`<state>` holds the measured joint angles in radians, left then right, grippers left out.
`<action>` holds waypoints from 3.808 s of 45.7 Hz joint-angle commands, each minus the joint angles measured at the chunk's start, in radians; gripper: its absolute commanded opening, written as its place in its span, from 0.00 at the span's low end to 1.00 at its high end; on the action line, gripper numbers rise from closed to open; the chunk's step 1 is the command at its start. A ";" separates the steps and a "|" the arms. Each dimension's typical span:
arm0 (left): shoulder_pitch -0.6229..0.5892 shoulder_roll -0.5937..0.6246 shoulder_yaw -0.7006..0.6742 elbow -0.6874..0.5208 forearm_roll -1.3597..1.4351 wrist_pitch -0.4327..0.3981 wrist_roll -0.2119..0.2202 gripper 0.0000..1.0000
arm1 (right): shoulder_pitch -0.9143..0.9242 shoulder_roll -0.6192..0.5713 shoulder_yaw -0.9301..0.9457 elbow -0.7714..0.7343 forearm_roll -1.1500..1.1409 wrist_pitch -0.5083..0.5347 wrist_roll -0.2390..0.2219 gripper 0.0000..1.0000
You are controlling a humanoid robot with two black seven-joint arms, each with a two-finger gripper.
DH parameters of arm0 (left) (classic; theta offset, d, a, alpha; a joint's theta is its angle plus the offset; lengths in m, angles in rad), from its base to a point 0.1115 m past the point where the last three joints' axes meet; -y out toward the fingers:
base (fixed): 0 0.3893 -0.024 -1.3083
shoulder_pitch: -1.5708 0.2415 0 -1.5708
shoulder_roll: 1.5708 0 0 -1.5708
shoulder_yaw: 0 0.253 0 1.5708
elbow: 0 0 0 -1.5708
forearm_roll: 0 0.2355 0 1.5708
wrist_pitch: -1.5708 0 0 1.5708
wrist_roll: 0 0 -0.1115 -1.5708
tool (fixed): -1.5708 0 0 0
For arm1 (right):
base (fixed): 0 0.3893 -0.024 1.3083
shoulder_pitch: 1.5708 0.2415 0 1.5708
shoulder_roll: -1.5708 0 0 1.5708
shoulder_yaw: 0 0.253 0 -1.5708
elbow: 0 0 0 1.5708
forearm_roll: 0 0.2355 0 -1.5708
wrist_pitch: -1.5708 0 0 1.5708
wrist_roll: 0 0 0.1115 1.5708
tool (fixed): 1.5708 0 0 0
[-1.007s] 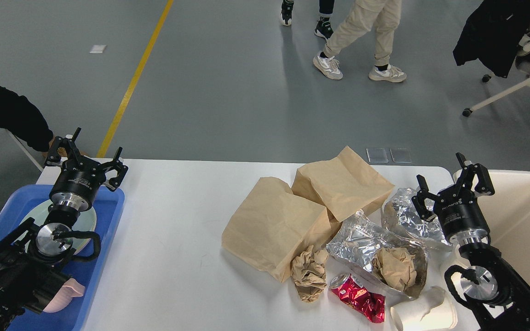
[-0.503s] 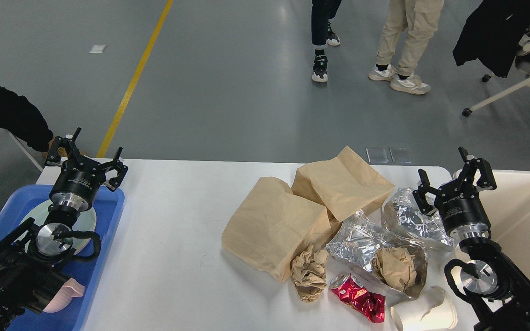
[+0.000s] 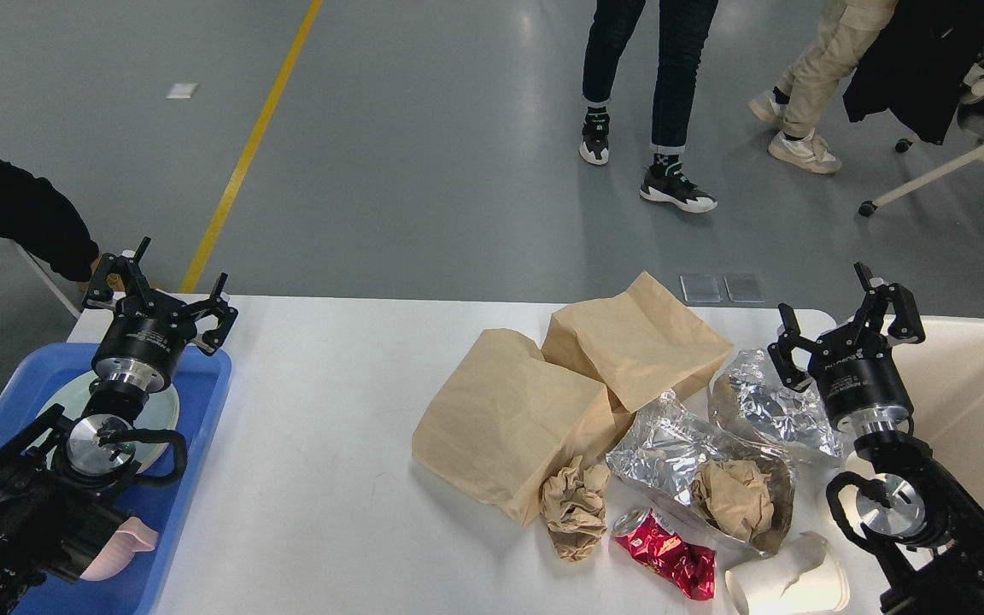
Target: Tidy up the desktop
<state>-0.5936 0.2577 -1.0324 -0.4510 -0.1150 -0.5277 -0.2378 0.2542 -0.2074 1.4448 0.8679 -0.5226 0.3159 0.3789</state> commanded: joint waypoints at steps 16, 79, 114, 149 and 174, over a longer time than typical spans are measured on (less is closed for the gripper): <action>0.000 0.000 0.000 0.000 0.000 0.000 0.000 0.96 | 0.000 0.008 -0.001 -0.001 0.000 -0.001 0.000 1.00; 0.000 0.000 0.000 0.000 0.000 0.000 0.000 0.96 | 0.118 -0.702 -0.515 -0.165 0.007 0.012 -0.008 1.00; 0.000 0.000 0.000 0.000 0.000 0.000 0.000 0.96 | 0.755 -1.301 -1.100 0.009 0.078 0.367 -0.008 1.00; 0.000 0.000 0.000 0.000 0.000 0.000 0.000 0.96 | 0.712 -1.183 -1.622 -0.067 0.088 0.370 -0.006 1.00; 0.000 0.000 0.000 0.000 0.000 -0.002 0.000 0.96 | 1.085 -0.770 -1.980 -0.127 0.095 0.368 -0.011 1.00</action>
<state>-0.5936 0.2577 -1.0324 -0.4510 -0.1150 -0.5277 -0.2378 1.2092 -1.0022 -0.4422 0.7391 -0.4329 0.6766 0.3675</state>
